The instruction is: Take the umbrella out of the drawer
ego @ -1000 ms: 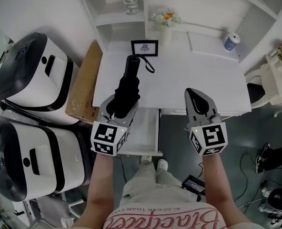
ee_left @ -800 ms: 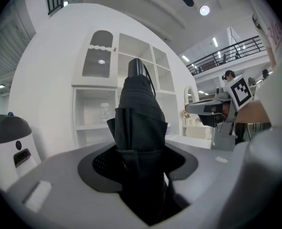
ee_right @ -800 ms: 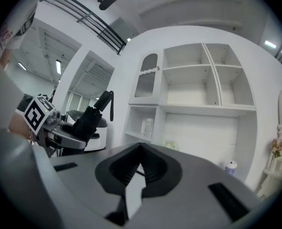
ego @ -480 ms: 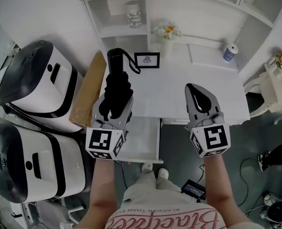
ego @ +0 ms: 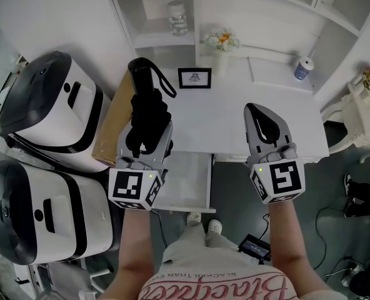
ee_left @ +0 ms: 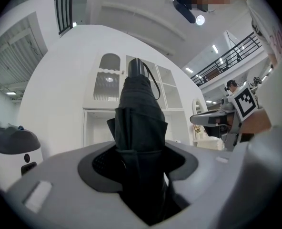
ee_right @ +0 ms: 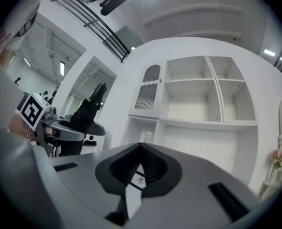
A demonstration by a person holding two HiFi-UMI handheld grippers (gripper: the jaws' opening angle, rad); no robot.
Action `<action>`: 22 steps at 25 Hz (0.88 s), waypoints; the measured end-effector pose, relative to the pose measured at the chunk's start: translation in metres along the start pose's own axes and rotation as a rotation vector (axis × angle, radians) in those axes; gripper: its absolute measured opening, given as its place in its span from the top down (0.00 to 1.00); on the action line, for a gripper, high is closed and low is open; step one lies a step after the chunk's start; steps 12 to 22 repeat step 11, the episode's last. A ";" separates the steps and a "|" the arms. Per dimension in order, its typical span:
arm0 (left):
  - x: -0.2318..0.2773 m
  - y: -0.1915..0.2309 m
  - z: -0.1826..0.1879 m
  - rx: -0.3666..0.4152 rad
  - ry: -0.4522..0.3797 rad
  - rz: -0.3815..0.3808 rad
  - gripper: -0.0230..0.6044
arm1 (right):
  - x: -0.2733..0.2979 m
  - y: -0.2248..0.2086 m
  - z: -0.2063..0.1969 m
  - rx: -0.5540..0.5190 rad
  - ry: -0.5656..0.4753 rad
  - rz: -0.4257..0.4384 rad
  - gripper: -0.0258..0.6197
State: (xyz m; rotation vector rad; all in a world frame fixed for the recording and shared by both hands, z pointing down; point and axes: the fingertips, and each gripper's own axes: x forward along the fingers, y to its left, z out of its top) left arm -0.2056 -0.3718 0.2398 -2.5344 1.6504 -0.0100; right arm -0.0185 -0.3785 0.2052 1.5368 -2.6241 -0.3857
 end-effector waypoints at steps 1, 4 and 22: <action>-0.001 0.001 0.001 -0.002 -0.003 0.002 0.58 | 0.000 0.000 0.000 0.000 0.000 -0.001 0.95; -0.003 0.002 0.002 -0.009 -0.009 0.004 0.58 | -0.002 0.001 0.001 -0.003 0.003 -0.003 0.95; -0.006 0.001 0.007 -0.013 -0.018 -0.003 0.58 | -0.005 0.002 0.007 -0.015 0.009 -0.010 0.95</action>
